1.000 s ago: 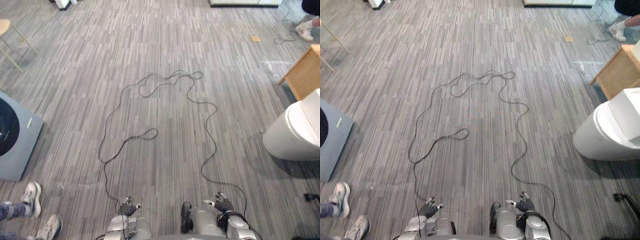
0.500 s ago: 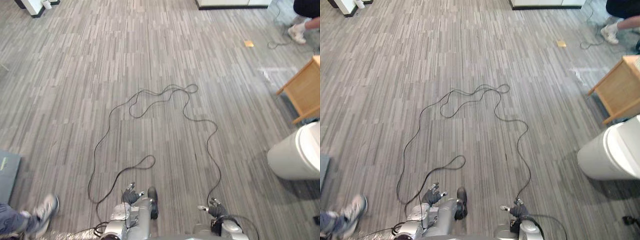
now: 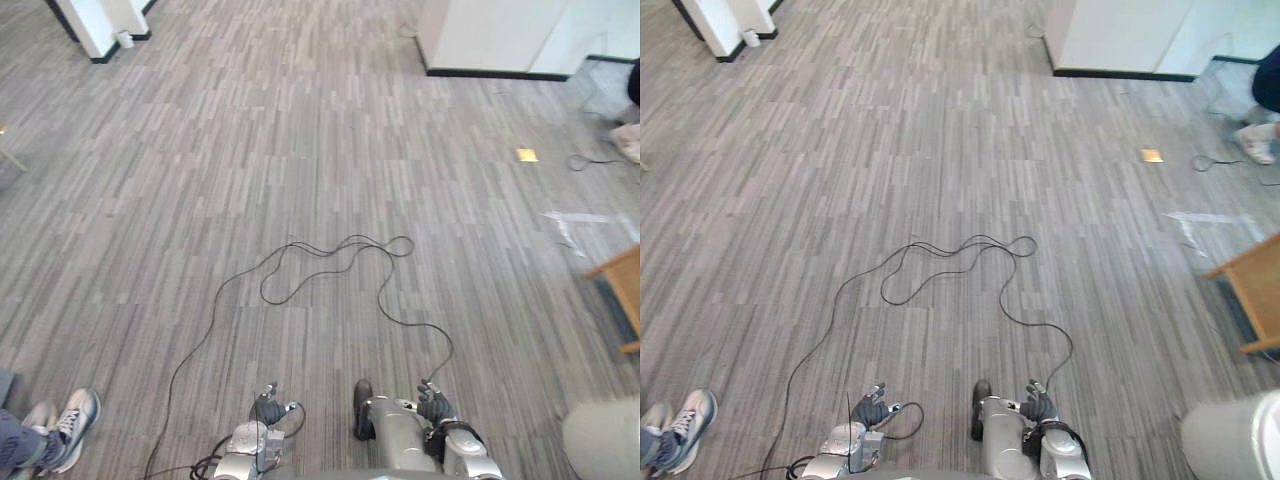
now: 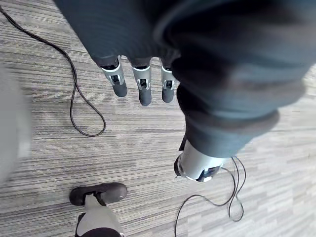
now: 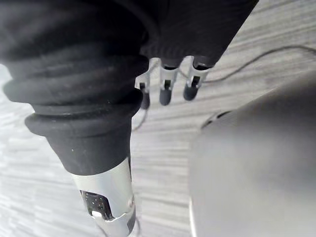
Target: Organize washtable
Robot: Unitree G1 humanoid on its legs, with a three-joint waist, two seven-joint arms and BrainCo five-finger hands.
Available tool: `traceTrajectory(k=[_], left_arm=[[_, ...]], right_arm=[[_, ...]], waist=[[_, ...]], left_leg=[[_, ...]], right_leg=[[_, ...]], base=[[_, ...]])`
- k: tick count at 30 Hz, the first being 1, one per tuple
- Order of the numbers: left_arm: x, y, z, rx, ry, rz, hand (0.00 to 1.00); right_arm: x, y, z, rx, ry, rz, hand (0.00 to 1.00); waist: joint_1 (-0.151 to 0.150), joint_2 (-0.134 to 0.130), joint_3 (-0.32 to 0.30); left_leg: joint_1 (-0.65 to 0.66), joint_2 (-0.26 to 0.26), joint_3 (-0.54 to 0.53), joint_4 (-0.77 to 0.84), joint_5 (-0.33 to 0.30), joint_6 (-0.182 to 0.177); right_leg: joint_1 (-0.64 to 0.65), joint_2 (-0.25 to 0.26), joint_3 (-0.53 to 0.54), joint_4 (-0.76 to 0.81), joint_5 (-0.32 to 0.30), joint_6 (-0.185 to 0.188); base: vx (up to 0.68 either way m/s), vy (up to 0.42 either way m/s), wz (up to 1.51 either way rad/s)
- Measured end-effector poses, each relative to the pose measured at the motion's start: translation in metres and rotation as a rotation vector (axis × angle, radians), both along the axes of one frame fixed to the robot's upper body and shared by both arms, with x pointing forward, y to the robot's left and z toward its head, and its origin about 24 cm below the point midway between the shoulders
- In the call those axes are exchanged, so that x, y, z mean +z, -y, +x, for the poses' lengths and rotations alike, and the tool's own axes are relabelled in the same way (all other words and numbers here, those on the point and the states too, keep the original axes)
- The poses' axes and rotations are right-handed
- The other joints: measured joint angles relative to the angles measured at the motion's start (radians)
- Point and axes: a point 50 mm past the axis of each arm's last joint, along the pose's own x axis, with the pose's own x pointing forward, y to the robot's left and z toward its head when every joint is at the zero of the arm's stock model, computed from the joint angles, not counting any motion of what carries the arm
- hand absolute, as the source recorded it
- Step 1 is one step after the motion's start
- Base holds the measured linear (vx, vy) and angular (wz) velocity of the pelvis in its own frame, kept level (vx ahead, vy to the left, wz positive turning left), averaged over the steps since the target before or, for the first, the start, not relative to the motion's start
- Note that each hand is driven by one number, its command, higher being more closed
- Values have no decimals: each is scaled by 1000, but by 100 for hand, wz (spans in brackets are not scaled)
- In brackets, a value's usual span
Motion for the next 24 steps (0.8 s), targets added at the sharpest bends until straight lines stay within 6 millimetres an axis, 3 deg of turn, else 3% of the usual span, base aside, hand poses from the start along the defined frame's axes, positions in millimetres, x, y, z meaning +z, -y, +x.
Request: traceTrajectory(k=[1,4,6,8,9,11,12,13,14,15,16,17,18,19,21,22,23,24], left_arm=[[2,1,3,6,13,-2,0],[5,1,8,-12,42,6,0],[10,3,15,-21,79,1,0],[13,4,18,-23,95,-1,0],[13,6,19,-30,97,-2,0],[13,7,18,-36,96,-5,0],[12,6,18,-34,95,0,0],[11,3,16,-33,85,8,0],[10,2,15,-30,78,8,0],[9,1,14,-23,67,10,0],[8,-4,15,-23,63,23,0],[8,-7,15,-28,56,31,0],[6,-10,14,-43,38,47,0],[3,-14,10,-48,11,63,0],[1,-16,8,-43,-6,74,0],[0,-16,6,-38,-13,78,0],[-1,-16,5,-38,-18,79,0],[-1,-17,4,-37,-23,80,0]], right_arm=[[-1,1,-3,-6,-13,-1,0],[-5,-5,-11,-14,-42,20,0],[-8,-6,-14,-18,-68,24,0],[-9,-6,-16,-20,-76,23,0],[-11,-4,-18,-21,-89,20,0],[-13,0,-23,-22,-113,10,0],[-14,0,-26,-24,-123,10,0],[-16,-5,-30,-24,-135,22,0],[-16,-6,-30,-23,-133,25,0],[-17,-7,-31,-23,-137,29,0],[-17,-7,-30,-37,-132,35,0],[-17,-9,-29,-40,-128,43,0],[-17,-16,-28,-35,-126,59,0],[-16,-17,-24,-13,-115,52,0],[-14,-14,-22,11,-105,30,0],[-11,-12,-18,17,-82,19,0],[-10,-11,-15,18,-67,16,0],[-6,-10,-8,21,-33,13,0]], waist=[[15,8,8],[18,-29,18],[41,-37,16],[52,-43,20],[59,-36,17],[72,-22,10],[74,-20,3],[70,-32,-14],[66,-41,-18],[63,-52,-27],[63,-77,-24],[58,-97,-21],[45,-116,-15],[39,-125,-10],[38,-111,-5],[31,-94,1],[26,-86,2],[7,-75,7]], left_leg=[[-49,44,24,143,-3,5],[-133,31,44,167,-18,30],[-234,-10,84,-27,-37,62],[-275,-79,81,-291,-17,45],[-288,-108,80,-469,38,29],[-289,-112,84,-632,100,26],[-297,-111,90,-635,173,67],[-297,-136,103,-603,232,104],[-296,-149,103,-595,241,118],[-278,-169,109,-597,242,142],[-229,-197,108,-614,234,156],[-192,-220,106,-628,223,174],[-122,-255,98,-642,198,198],[-41,-273,88,-662,169,207],[75,-271,82,-708,138,212],[131,-262,74,-736,123,211],[149,-258,69,-751,117,207],[183,-249,58,-780,109,201]], right_leg=[[83,33,10,-37,-21,-19],[239,34,32,-104,-68,-29],[336,23,71,-184,-80,-26],[397,-4,92,-239,-91,-1],[442,-15,102,-281,-100,17],[496,-15,111,-327,-118,48],[537,-20,113,-337,-150,77],[543,-48,118,-295,-183,108],[525,-61,121,-239,-196,124],[440,-81,132,-38,-220,164],[331,-120,142,236,-196,223],[281,-148,147,370,-152,289],[215,-182,149,568,-132,305],[175,-199,124,649,-164,250],[112,-190,74,611,-227,183],[54,-168,34,515,-247,155],[19,-154,18,458,-248,154],[-37,-121,0,304,-231,143]], base=[[727,-159,-38],[478,-89,-22],[620,-6,-46],[527,92,-35],[390,128,-22],[445,189,-25],[640,326,-26],[577,297,-18],[704,351,-19],[487,233,-12],[568,268,-4],[560,257,21],[671,284,34],[569,228,30],[580,176,7],[603,136,4],[607,90,17],[310,29,22]])
